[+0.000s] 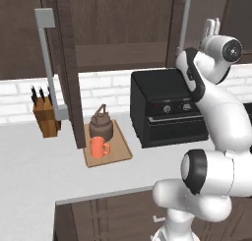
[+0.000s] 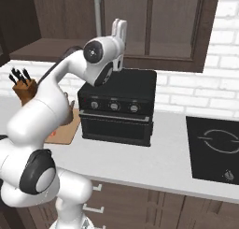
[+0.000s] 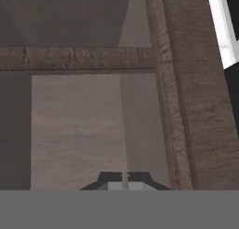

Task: Pick the kettle from the counter and place it on the tray. Then pick the mug from the cabinet and place it on the tray. Then close the cabinet doors.

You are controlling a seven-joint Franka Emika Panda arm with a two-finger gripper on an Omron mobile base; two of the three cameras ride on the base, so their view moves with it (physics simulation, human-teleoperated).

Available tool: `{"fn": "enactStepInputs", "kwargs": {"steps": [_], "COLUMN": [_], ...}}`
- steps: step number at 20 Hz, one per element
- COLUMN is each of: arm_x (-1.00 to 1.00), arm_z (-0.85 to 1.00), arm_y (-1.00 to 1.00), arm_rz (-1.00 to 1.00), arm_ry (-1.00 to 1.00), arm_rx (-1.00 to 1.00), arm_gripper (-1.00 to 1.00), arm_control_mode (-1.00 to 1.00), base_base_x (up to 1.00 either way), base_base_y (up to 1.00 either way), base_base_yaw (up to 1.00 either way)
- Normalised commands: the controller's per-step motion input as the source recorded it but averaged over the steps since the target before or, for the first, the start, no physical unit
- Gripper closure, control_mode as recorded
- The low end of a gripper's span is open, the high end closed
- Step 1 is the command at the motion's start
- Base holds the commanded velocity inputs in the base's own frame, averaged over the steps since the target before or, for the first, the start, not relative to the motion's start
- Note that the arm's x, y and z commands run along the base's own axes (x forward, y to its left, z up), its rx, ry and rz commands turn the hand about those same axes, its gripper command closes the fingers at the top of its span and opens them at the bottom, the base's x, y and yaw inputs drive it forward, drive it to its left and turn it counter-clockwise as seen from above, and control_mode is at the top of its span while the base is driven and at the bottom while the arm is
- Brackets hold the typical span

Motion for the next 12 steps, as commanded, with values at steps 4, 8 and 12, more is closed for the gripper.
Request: {"fn": "enactStepInputs", "kwargs": {"steps": [4,8,12], "arm_x": [0.44,-0.39,-1.00], "arm_z": [-0.01,0.21,0.26], "arm_y": [-0.19,-0.12,-0.03], "arm_rz": [0.01,0.00,0.01], "arm_ry": [-0.06,0.02,0.11], "arm_rx": [0.10,0.00,-0.09], "arm_gripper": [1.00,1.00,1.00], "arm_control_mode": [-1.00,-1.00,-1.00], "base_base_x": [0.00,0.00,0.00], "base_base_y": [0.00,0.00,0.00], "base_base_yaw": [0.00,0.00,0.00]}}
